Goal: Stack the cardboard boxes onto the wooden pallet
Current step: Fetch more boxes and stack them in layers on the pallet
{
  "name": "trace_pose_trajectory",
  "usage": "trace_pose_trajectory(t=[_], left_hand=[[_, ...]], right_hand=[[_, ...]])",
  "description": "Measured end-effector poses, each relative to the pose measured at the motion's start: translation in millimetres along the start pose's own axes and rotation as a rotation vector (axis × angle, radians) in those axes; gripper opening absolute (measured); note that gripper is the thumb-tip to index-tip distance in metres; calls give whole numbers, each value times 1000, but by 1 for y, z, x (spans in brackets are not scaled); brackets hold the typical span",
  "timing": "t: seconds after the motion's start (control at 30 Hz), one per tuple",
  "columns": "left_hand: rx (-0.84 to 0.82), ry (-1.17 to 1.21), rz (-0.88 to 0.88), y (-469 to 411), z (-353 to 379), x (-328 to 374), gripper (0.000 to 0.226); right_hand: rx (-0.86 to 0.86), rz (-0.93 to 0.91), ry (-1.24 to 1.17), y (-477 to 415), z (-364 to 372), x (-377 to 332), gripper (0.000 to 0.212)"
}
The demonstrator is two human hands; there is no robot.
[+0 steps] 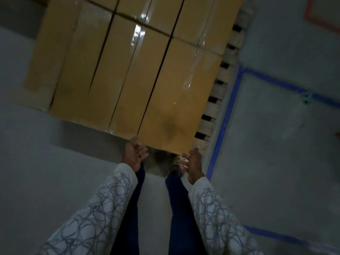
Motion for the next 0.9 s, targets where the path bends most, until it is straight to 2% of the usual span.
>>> trace_pose_trajectory(t=[0.13, 0.2, 0.23, 0.3, 0.37, 0.4, 0.5, 0.63, 0.73, 0.9], left_hand=[[14, -240, 116, 87, 41, 3, 16], [-9, -391, 192, 122, 57, 4, 34], [-12, -563, 253, 138, 62, 5, 48], [-33, -1050, 425, 172, 74, 6, 69], [-89, -1392, 574, 213, 90, 1, 75], [-100, -1465, 618, 229, 95, 0, 74], [-95, -1480, 714, 286, 100, -6, 69], [-40, -1512, 773, 325, 79, -4, 59], [-7, -1544, 754, 333, 47, 7, 50], [174, -1321, 826, 355, -23, 36, 42]], right_hand=[[-83, -100, 121, 65, -20, -49, 67], [-119, -138, 175, 91, -31, -69, 76], [-138, -144, 178, 107, -35, -80, 81], [-155, -195, 191, 145, -44, -101, 80], [-194, -281, 255, 183, -52, -119, 77], [-210, -301, 284, 198, -53, -125, 76], [-268, -374, 383, 251, -62, -125, 74], [-378, -592, 731, 302, -60, -105, 50], [-480, -680, 975, 315, -43, -85, 37], [-517, -796, 1087, 339, 10, -60, 34]])
Point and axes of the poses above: each hand's wrist, its own y-axis away from the middle knuckle, its own z-axis out of the palm, x = y × z, the point moved 3 cm from there along -y, towards the middle knuckle, and after that the axes turned 5 degrees about -y, right-handed, at the moved point
